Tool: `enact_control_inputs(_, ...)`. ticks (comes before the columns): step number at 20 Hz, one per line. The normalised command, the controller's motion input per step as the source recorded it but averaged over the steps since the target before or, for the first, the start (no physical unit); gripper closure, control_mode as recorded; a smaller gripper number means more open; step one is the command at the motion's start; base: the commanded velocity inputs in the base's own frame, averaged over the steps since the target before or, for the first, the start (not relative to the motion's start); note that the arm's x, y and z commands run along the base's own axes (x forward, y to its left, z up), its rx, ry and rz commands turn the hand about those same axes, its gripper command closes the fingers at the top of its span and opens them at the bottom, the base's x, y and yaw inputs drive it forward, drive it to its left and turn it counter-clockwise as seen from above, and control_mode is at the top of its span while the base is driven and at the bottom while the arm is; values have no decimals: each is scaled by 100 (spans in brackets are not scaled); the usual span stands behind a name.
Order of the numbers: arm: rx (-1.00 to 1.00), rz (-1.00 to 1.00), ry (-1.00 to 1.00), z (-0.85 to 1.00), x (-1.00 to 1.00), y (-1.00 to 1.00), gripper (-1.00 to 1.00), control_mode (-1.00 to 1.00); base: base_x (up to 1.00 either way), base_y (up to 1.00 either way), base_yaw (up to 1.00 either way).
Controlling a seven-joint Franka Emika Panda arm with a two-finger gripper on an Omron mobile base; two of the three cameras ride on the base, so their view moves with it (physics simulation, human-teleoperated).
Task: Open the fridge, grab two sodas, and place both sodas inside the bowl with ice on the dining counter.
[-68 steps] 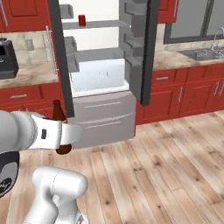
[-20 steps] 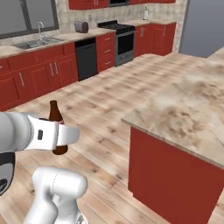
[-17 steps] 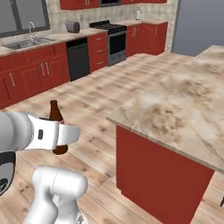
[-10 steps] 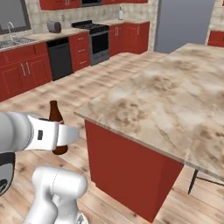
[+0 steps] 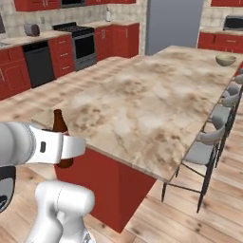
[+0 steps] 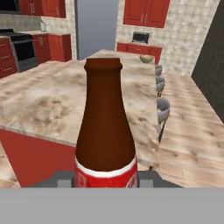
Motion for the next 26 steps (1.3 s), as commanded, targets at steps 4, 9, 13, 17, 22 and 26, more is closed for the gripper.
enact_control_inputs(4, 0, 0, 0, 0, 0, 0, 100, 100, 34, -100, -11)
enact_control_inputs(9, 0, 0, 0, 0, 0, 0, 100, 100, 38, -100, -9)
enact_control_inputs(13, 0, 0, 0, 0, 0, 0, 100, 100, 29, -100, -9)
enact_control_inputs(17, 0, 0, 0, 0, 0, 0, 100, 100, 35, -100, -8)
enact_control_inputs(22, 0, 0, 0, 0, 0, 0, 100, 100, 48, -100, -6)
enact_control_inputs(26, 0, 0, 0, 0, 0, 0, 100, 100, 69, -100, -4)
